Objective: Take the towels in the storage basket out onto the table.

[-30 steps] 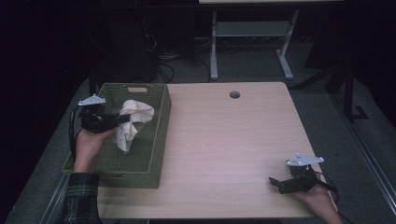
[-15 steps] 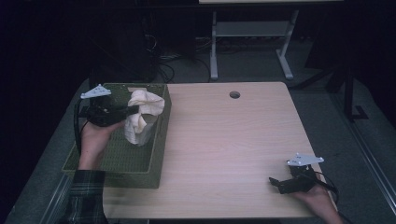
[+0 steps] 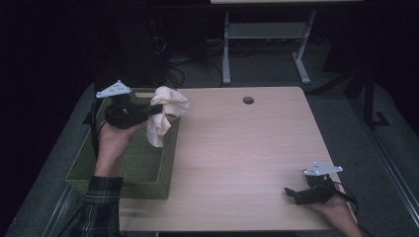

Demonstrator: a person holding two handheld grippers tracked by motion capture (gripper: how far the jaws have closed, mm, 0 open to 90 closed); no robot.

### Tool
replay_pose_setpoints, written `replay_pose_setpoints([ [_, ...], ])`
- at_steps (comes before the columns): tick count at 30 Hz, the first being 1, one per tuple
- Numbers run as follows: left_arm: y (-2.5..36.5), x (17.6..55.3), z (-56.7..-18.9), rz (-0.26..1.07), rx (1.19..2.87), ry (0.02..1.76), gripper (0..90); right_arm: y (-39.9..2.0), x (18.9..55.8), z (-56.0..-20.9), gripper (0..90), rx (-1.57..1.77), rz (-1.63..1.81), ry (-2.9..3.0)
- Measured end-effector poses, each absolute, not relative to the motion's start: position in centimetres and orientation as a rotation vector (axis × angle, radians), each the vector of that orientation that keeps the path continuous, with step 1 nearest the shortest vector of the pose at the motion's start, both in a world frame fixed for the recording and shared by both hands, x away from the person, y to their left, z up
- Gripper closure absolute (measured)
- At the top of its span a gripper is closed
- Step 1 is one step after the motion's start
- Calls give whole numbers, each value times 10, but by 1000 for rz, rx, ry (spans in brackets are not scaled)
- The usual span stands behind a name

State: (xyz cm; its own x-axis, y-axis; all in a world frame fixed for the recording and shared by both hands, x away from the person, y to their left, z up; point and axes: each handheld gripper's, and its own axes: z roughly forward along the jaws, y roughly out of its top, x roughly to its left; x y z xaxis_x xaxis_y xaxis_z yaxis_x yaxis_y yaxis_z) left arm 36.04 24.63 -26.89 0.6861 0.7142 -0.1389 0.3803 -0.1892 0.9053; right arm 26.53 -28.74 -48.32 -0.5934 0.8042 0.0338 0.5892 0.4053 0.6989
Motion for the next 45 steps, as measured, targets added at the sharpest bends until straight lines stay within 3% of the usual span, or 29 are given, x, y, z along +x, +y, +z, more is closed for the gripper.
replay_pose_setpoints([
  [19, 181, 363, -247, 293, 1811, 714, 754, -287, 265, -483, 0, 1210, 985, 2359],
  [45, 64, 351, -279, 92, 1916, 506, 755, -287, 265, -483, 0, 1217, 984, 2359],
])
